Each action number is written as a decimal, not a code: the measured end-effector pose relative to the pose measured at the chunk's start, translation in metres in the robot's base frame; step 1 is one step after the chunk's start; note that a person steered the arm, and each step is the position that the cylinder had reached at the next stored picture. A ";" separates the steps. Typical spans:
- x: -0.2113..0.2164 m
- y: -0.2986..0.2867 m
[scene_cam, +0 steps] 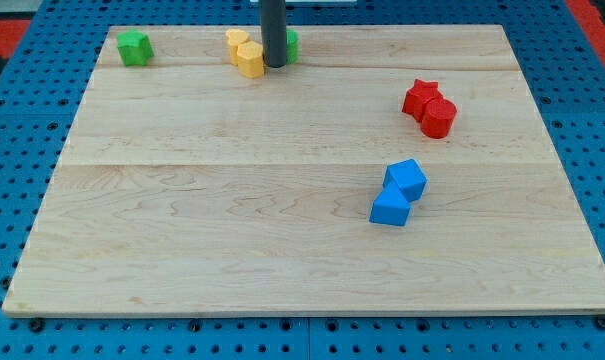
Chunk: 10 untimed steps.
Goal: Move your arm closer to the blue triangle
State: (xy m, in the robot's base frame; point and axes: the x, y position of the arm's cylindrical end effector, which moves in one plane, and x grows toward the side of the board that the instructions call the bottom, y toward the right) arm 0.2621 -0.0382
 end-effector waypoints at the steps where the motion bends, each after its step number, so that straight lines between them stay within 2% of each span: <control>1: -0.002 0.000; 3: 0.010 0.000; 4: 0.037 0.000; 5: 0.075 0.000; 7: 0.186 0.004; 8: 0.194 0.006; 9: 0.212 0.029; 10: 0.245 0.093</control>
State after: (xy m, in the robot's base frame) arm 0.5073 0.0552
